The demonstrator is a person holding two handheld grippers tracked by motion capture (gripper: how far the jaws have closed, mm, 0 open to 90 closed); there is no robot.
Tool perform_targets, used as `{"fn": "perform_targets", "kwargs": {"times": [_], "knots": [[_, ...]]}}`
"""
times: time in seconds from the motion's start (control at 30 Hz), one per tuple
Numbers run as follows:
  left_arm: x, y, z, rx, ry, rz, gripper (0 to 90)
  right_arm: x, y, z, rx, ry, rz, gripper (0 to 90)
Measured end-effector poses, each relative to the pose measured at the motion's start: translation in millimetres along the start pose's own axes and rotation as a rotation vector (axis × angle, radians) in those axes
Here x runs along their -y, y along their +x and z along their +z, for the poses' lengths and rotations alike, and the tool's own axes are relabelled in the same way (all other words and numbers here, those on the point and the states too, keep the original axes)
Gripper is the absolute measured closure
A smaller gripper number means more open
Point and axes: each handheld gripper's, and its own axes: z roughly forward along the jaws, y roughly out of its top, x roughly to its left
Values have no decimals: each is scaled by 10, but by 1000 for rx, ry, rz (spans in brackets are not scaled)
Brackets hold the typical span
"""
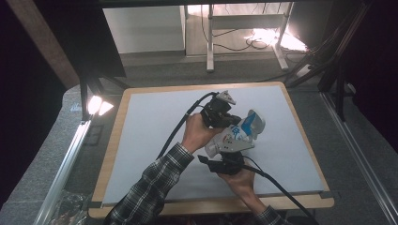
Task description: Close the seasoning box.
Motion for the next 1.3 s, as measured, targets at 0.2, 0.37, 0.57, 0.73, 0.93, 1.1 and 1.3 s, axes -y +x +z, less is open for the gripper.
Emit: {"fn": "perform_targets", "kwargs": {"times": [0.2, 0.37, 0.57, 0.73, 0.93, 1.1, 1.3], "knots": [[23, 8, -17, 9, -7, -2, 900, 12, -5, -2, 3, 10, -1, 516], [41, 10, -26, 8, -9, -4, 900, 24, -5, -1, 6, 12, 1, 516], [70, 10, -37, 10, -14, -2, 900, 36, -22, -3, 20, 17, -2, 517], [107, 15, -51, 12, -21, -4, 900, 44, -20, 0, 19, 23, 4, 516], [161, 22, -65, 16, -36, -15, 900, 59, -16, 18, 17, 31, 1, 514], [173, 48, -90, 27, -53, -32, 900, 61, -10, 25, 14, 31, 4, 513], [183, 52, -121, 18, -65, -38, 900, 58, -9, 20, 11, 27, 7, 511]]}}
